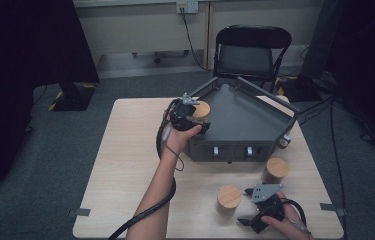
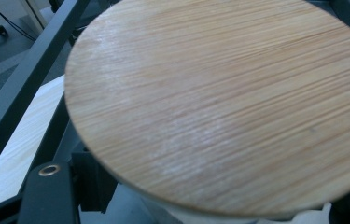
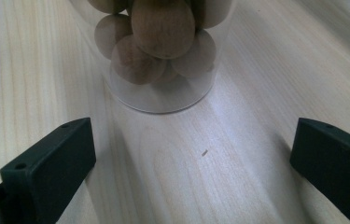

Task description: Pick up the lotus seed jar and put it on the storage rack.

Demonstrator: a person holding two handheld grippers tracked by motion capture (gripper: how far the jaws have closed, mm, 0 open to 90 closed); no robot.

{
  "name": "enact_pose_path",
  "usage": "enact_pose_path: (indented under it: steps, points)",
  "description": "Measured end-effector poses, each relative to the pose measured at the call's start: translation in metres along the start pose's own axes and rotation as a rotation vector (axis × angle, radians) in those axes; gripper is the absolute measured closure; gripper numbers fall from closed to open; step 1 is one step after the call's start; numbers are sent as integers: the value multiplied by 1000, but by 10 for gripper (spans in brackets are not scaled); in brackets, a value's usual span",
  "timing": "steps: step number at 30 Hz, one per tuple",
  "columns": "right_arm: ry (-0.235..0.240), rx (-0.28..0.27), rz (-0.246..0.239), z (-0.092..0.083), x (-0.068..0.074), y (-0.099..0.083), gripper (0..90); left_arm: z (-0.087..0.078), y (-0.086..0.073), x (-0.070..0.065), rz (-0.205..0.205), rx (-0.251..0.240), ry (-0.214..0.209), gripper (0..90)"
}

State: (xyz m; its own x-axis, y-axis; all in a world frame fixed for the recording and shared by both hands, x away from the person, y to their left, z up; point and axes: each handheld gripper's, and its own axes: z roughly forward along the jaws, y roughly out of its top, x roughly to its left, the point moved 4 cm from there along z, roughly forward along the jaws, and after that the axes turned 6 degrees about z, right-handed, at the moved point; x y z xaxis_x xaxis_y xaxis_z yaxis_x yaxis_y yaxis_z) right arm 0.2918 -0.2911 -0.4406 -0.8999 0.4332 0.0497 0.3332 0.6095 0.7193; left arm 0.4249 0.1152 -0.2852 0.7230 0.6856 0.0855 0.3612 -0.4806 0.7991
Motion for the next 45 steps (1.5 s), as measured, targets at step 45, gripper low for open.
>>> enact_pose_path:
  steps: [45]
  points:
    - [1, -1, 1, 0, 0, 0, 0, 30, -11, -1, -30, 20, 50, 257]
